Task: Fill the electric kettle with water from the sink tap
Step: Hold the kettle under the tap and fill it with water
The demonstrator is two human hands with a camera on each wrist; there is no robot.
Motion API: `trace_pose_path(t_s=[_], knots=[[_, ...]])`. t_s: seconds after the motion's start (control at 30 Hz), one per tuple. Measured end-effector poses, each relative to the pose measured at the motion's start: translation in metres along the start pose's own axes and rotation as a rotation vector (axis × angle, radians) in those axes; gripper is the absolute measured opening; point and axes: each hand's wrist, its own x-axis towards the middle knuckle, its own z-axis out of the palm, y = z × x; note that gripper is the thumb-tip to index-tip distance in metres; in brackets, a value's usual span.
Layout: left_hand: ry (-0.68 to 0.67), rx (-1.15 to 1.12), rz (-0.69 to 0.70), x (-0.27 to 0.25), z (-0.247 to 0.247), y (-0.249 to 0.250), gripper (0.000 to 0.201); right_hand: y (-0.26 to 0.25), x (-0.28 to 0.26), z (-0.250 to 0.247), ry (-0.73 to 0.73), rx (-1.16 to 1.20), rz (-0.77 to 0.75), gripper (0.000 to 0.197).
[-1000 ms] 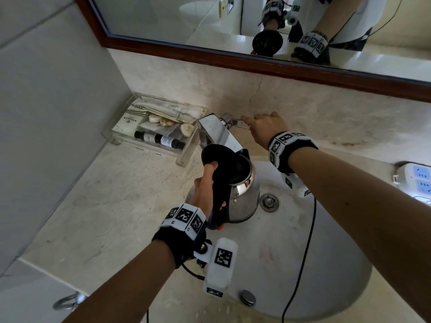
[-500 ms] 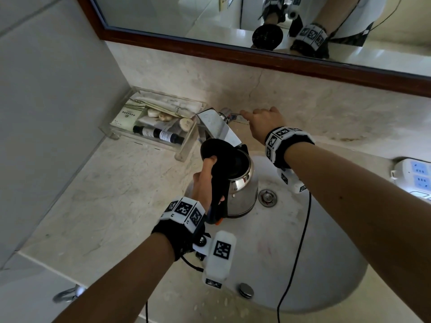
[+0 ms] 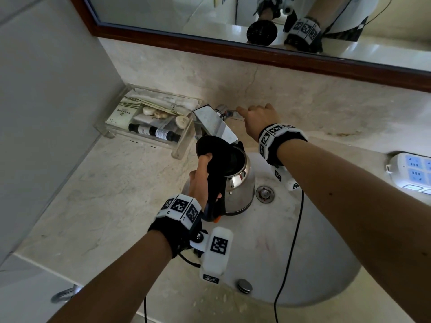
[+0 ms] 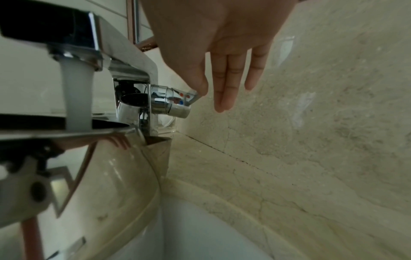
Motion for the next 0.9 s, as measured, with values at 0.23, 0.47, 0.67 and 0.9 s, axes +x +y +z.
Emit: trace_pose_path(t_s=[0.23, 0.47, 0.67, 0.9], knots=[[0.067, -0.046, -0.012, 0.0056, -0.0006, -0.0030, 0.111, -0.0012, -0.0008, -0.0005, 0.006, 0.008, 0.006, 0.050], [0.055, -0.028, 0.023, 0.0100, -0.0005, -0.0041, 0.112, -0.0037, -0.0004, 0.0004, -0.004, 0.035, 0.017, 0.052], [-0.012, -0.007, 0.035, 0.0091, 0.0010, -0.0032, 0.089, -0.0020, -0.0020, 0.0000, -0.012, 0.037, 0.012, 0.054], [0.008, -0.043, 0.036, 0.0058, 0.0027, -0.0016, 0.106, -0.0033, -0.0012, -0.0023, -0.020, 0.060, 0.024, 0.052]])
